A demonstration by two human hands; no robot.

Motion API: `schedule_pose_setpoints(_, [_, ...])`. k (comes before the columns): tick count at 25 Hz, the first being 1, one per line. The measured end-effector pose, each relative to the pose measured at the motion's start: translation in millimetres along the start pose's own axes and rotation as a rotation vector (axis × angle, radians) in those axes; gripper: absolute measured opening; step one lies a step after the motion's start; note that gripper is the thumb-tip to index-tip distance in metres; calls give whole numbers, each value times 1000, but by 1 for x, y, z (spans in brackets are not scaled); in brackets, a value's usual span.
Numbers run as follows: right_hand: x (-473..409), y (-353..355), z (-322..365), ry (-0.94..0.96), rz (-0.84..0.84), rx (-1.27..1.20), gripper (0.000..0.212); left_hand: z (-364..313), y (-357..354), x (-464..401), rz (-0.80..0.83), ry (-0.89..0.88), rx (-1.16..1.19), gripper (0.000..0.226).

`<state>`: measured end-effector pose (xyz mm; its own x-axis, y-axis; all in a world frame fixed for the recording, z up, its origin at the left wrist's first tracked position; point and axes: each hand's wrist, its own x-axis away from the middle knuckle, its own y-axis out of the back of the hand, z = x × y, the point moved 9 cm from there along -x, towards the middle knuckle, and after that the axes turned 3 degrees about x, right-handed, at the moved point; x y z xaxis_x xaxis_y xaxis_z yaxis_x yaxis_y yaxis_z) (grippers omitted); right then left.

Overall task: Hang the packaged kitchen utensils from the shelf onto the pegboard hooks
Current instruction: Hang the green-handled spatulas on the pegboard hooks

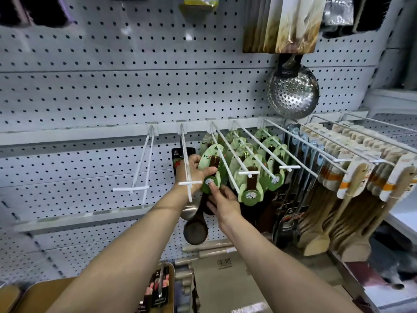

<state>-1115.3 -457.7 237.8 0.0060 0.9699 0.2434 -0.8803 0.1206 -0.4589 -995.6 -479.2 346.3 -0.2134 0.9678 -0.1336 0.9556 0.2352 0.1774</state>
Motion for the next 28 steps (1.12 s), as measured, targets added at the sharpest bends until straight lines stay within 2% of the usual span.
schedule_pose_setpoints(3, [-14, -7, 2, 20, 15, 30, 45, 10, 0, -22, 4, -6, -14, 38])
schedule_pose_setpoints(9, [-17, -4, 6, 15, -22, 43, 36, 10, -5, -24, 13, -62, -1, 32])
schedule_pose_setpoints(13, [-7, 4, -3, 55, -106, 165, 51, 14, 15, 13, -17, -65, -53, 29])
schedule_pose_setpoints(15, [11, 10, -9, 51, -149, 274, 56, 21, 37, 44, -51, -52, -181, 30])
schedule_pose_setpoints(18, [64, 8, 2, 110, -146, 579, 66, 29, 78, 98, -85, -37, -358, 42])
schedule_pose_setpoints(24, [202, -47, 52, 479, 27, 1496, 65, -15, 157, 211, -87, -195, -733, 54])
schedule_pose_setpoints(28, [284, -104, 61, 726, 164, 1810, 64, -56, 210, 274, -119, -243, -894, 57])
